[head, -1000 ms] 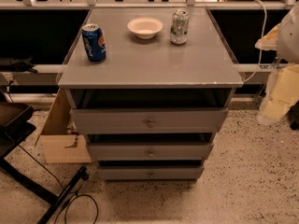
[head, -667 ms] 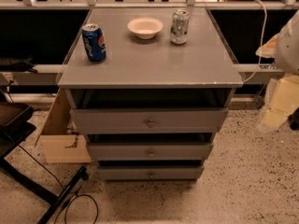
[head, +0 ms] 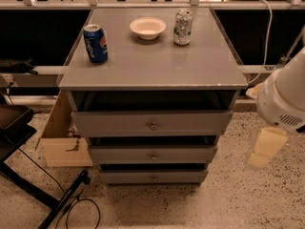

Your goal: Open bottom drawer

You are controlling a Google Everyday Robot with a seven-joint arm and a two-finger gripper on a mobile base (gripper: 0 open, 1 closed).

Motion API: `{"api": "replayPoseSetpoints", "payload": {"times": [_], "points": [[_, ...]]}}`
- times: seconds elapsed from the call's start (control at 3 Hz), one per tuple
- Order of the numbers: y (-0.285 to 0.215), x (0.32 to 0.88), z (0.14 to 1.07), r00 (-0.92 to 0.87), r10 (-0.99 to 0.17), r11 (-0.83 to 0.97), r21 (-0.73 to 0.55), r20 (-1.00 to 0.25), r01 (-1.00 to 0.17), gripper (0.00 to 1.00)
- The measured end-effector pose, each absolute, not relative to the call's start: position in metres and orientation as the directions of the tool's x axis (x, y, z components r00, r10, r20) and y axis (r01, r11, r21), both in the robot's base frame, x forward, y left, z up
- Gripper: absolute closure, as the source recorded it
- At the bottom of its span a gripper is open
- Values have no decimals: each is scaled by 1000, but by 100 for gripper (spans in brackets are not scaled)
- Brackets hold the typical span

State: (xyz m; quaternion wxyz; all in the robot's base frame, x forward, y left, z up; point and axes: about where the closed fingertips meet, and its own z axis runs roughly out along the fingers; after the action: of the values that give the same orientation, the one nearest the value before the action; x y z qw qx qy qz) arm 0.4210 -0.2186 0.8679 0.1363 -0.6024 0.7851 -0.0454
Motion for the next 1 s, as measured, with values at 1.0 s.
{"api": "replayPoseSetpoints", "payload": {"times": [1.0], "points": [[-275, 448, 675, -252, -964, 259, -89, -88, -962, 0]]}}
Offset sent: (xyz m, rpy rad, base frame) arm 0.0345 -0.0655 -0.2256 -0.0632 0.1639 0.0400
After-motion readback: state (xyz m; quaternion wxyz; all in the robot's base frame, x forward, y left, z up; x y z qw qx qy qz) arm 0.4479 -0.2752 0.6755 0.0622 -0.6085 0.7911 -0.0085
